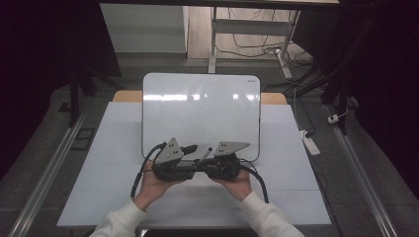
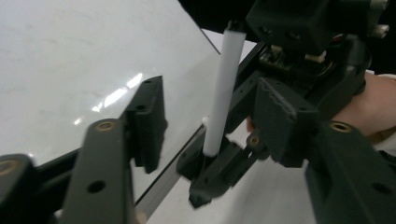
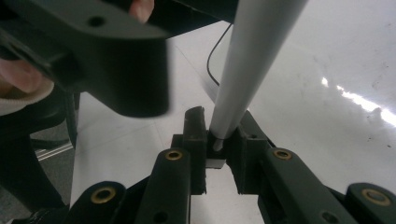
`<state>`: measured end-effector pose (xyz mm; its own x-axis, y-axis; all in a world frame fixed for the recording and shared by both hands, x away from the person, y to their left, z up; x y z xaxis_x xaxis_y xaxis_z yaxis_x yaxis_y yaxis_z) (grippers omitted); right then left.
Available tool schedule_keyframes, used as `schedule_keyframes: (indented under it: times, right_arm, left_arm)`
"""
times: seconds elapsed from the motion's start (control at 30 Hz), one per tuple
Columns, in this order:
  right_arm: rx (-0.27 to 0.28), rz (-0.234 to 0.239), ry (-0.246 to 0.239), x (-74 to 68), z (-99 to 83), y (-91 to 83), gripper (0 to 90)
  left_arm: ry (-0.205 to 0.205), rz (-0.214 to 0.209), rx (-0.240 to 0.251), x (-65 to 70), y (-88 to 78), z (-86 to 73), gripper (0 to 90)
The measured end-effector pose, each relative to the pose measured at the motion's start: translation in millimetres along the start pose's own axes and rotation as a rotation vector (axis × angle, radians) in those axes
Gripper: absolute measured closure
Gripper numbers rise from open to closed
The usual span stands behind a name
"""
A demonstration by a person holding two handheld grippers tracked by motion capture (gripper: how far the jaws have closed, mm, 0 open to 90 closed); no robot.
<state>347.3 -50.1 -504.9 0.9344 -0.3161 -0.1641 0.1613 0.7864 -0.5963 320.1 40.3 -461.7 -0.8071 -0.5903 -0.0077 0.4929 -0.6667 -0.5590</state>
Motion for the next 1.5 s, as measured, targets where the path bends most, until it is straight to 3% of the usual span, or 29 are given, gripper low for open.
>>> schedule_keyframes:
  times: [0.1,0.27,0.33,0.63,0.73,0.93,1.03,1.17,1.27,1.5]
  right_arm:
    - [-0.004,0.001,-0.004,-1.0,0.0,0.8,78.0]
    - [-0.008,0.009,0.001,-2.3,-0.5,2.5,77.9]
    - [-0.013,0.011,0.005,-2.1,-1.2,3.1,77.8]
    - [-0.009,0.020,0.000,-3.8,-0.8,3.0,77.2]
    - [0.010,0.020,-0.006,-5.0,1.2,1.0,71.5]
    - [0.097,-0.082,-0.027,0.6,7.1,-16.1,59.6]
    - [0.109,-0.134,-0.048,5.7,2.4,-27.7,54.0]
    - [0.110,-0.193,-0.033,18.5,-17.2,-48.5,49.8]
    - [0.109,-0.246,0.005,31.7,-36.8,-68.1,48.0]
    - [0.097,-0.361,0.079,56.2,-80.3,-112.5,46.6]
  left_arm:
    - [0.009,-0.003,0.005,0.3,2.9,2.1,56.2]
    - [0.024,-0.017,0.000,0.0,4.4,1.5,78.9]
    - [0.039,0.001,-0.006,0.1,4.3,0.9,80.6]
    - [0.044,0.004,0.008,-0.1,0.9,0.4,81.4]
    - [0.031,0.017,0.023,-4.4,-4.2,0.8,81.5]
    - [-0.033,0.072,0.060,-27.6,-24.3,-3.1,81.5]
    - [-0.056,0.104,0.071,-39.6,-36.6,-5.5,81.4]
    - [-0.084,0.149,0.089,-59.2,-50.8,-5.1,81.4]
    - [-0.115,0.182,0.102,-80.5,-58.5,-0.5,81.4]
    - [-0.177,0.260,0.071,-132.8,-68.3,17.4,81.4]
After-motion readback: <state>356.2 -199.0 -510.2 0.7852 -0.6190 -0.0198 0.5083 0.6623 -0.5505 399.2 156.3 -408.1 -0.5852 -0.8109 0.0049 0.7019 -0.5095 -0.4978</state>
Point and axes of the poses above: each handheld gripper's, and its own axes: y roughly forward along the jaws, z roughly out of its top, x roughly to its right, the point moved 7 cm from there along y, roughly forward along the jaws, and after that the axes turned 10 degrees about -x, right-handed, at the moved point
